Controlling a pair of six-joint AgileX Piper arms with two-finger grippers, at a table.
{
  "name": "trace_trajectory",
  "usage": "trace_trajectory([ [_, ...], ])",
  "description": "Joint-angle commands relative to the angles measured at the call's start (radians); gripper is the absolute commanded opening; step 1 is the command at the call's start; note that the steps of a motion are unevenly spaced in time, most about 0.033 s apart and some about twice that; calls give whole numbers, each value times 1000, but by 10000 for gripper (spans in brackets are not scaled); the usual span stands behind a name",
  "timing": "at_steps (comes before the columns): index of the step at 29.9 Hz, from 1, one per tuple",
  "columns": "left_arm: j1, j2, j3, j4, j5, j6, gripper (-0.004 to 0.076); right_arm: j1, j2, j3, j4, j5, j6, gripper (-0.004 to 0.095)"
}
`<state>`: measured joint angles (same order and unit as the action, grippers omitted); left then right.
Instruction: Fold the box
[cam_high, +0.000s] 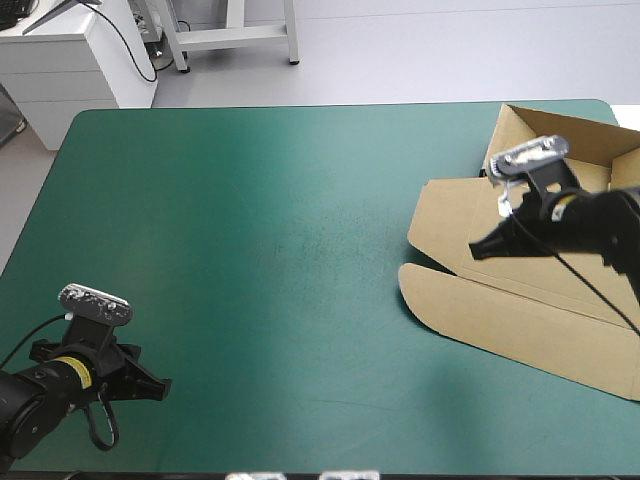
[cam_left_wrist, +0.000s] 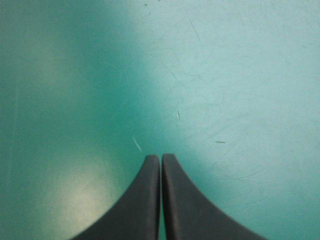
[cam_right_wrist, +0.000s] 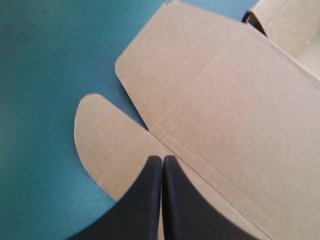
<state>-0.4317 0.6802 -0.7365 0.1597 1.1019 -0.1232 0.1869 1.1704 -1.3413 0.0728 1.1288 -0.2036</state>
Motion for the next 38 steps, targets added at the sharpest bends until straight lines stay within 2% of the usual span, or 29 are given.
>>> trace_trajectory([
  [1, -4, -2, 13, 2, -53, -22, -8, 2, -159, 136, -9, -83, 5, -14],
  [7, -4, -8, 102, -50, -76, -22, -8, 2, -434, 367, 1, -87, 5, -15],
  [13, -4, -91, 157, -61, -155, -20, -8, 2, -692, 520, 28, -88, 5, -15],
  [19, -4, -169, 172, -61, -168, -16, -8, 2, -901, 655, 28, -151, -6, -15],
  [25, -4, -201, 202, -70, -140, -16, -8, 2, -999, 747, 73, -165, -6, -16],
  [32, -4, -206, 214, -91, -137, -11, -8, 2, -1003, 813, 99, -163, -15, -16],
  [38, -4, -206, 214, -91, -136, -11, -8, 2, -1003, 819, 97, -110, -15, -16],
])
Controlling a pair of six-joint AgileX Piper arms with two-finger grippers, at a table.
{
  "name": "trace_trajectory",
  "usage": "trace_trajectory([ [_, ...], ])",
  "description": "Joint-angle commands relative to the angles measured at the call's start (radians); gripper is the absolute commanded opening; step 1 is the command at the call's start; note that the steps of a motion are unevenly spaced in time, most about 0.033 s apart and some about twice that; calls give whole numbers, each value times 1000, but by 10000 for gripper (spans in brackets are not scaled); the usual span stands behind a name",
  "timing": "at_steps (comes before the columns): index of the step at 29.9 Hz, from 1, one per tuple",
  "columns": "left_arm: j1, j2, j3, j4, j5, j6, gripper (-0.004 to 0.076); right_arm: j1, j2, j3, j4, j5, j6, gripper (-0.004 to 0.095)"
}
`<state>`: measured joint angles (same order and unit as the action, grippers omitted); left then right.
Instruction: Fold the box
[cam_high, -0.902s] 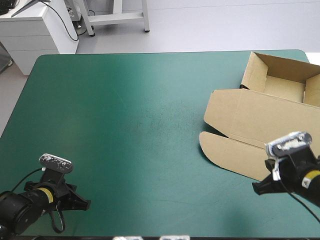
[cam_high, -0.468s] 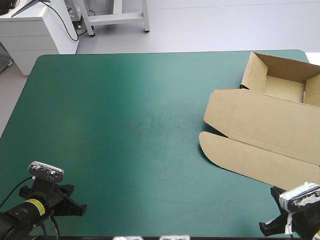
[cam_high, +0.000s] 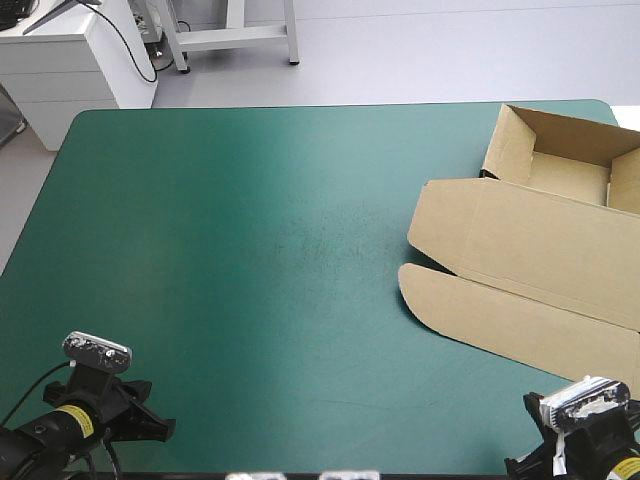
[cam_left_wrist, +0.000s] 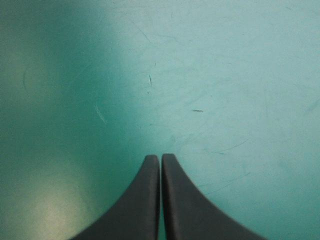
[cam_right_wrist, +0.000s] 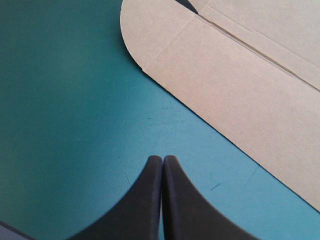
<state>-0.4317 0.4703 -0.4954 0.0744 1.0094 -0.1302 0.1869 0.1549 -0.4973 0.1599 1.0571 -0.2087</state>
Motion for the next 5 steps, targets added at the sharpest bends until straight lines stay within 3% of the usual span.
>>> trace_trajectory([
  [1, -4, 4, -27, -5, -43, -4, -8, 2, 13, -25, 8, -31, -10, -16],
  [5, -4, 4, -27, -3, -41, -4, -8, 2, 13, -25, 8, -20, -10, -16],
])
